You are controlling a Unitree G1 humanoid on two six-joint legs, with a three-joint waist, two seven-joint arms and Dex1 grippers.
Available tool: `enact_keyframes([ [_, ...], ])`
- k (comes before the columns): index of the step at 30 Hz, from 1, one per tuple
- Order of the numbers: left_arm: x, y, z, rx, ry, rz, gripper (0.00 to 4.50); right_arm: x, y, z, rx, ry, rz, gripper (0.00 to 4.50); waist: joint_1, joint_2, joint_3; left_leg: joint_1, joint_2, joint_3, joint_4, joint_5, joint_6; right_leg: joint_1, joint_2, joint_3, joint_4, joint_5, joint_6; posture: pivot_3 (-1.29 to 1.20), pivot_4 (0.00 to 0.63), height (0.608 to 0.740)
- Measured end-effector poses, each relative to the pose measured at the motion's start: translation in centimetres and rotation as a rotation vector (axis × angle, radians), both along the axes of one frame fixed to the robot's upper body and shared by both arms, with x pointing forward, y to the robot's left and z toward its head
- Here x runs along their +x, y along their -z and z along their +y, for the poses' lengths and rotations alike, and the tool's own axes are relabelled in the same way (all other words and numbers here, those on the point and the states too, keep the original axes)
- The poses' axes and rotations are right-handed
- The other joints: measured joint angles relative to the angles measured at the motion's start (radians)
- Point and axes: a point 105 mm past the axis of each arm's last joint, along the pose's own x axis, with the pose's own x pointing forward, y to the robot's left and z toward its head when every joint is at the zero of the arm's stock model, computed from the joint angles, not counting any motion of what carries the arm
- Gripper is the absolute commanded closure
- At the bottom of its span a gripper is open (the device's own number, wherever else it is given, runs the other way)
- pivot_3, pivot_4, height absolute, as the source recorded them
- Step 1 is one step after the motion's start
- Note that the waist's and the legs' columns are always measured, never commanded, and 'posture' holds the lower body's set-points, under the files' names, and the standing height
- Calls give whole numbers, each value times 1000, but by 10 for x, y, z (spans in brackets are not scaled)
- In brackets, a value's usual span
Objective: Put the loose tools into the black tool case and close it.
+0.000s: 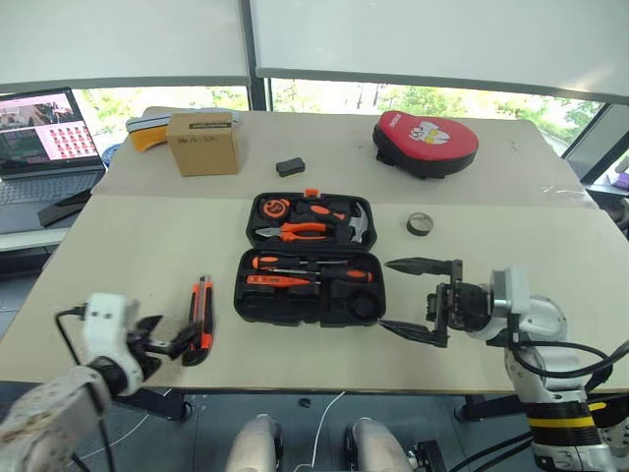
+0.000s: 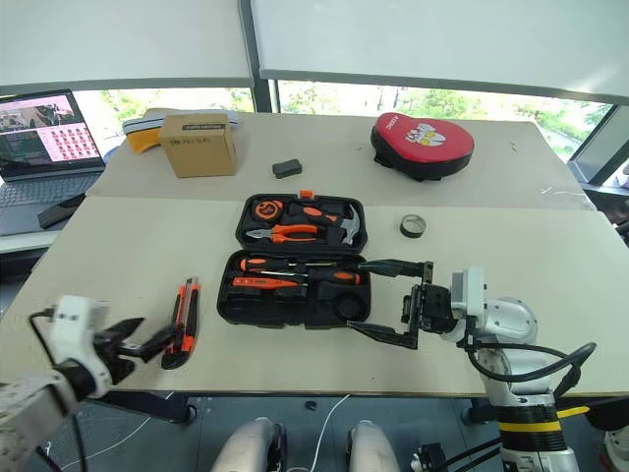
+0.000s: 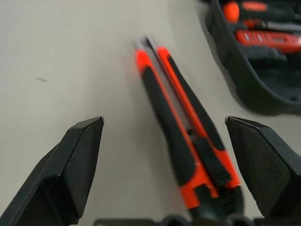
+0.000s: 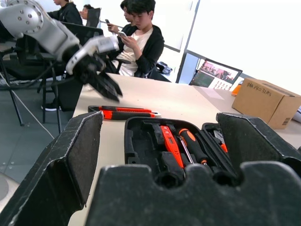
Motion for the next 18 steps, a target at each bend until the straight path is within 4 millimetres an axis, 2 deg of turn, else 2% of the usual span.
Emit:
enact_keyframes([
  [6,9,10,-22,15,-54,9,62,0,3,4,0,-10,25,0,0,0,0,1,0,1,0,0,0,0,0,1,0,0,-1,0,150,740],
  [9,12,13,-24,42,-81,6,768,0,1,4,3,-8,31,0,3,1,-1,1,-1,1,0,0,0,1,0,1,0,0,-1,0,150,740],
  [10,12,14,-24,55,-89,4,1255,-1,1,5,4,-11,31,0,4,1,-1,1,-1,1,0,0,0,1,0,1,0,0,-1,0,150,740],
  [14,15,14,-24,64,-90,1,2635,-2,1,5,2,-13,43,0,4,1,-1,1,-1,1,0,0,0,1,-1,1,0,0,-1,0,150,740],
  [15,15,13,-22,74,-85,-3,2784,-2,1,5,1,-13,44,0,5,1,-1,1,-1,1,0,0,0,1,0,1,0,0,-1,0,150,740],
  [18,13,8,-9,133,33,-2,2784,-3,0,4,-9,-15,41,0,2,1,-1,0,0,1,0,0,0,-2,1,1,0,0,-2,0,150,740],
])
